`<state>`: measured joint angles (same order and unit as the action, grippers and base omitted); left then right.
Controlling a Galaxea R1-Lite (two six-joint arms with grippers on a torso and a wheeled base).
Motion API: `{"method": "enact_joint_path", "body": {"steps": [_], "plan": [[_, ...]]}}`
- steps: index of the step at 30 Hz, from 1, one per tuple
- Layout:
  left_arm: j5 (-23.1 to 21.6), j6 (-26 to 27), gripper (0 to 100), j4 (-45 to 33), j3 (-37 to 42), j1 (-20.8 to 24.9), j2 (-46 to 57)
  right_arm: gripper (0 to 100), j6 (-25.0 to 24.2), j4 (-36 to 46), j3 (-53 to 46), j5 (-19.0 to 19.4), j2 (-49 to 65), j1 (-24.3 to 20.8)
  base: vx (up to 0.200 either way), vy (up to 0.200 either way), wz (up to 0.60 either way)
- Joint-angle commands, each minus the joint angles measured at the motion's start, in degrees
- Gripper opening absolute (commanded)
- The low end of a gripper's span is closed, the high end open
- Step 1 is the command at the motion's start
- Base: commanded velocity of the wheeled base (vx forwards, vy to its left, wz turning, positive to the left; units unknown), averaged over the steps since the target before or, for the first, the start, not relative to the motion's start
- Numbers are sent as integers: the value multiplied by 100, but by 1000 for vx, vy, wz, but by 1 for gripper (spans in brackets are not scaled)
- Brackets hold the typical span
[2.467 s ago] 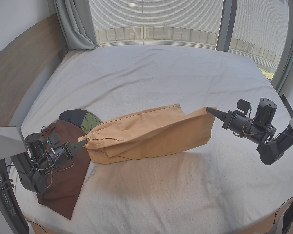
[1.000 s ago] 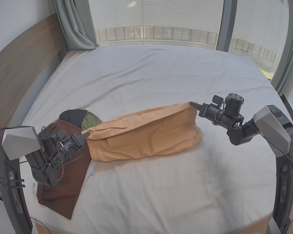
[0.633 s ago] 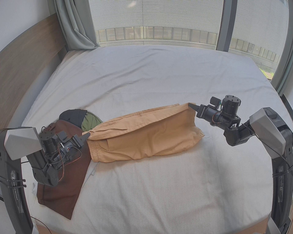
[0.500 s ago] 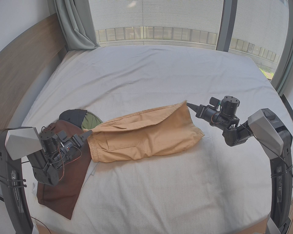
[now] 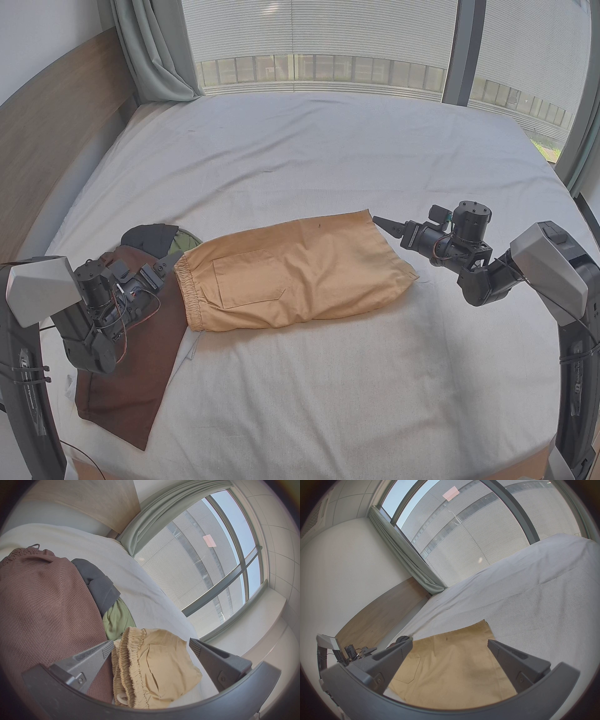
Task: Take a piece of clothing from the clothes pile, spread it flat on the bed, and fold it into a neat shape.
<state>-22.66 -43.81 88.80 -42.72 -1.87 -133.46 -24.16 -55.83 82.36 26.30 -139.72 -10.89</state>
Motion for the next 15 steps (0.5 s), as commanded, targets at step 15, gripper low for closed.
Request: {"method": "enact_joint_path", "body": {"steps": [15], "plan": [[-63,48,100,15,501,292,453,100,-10,-648,-2040,-169,894,-581,0,0,0]]}}
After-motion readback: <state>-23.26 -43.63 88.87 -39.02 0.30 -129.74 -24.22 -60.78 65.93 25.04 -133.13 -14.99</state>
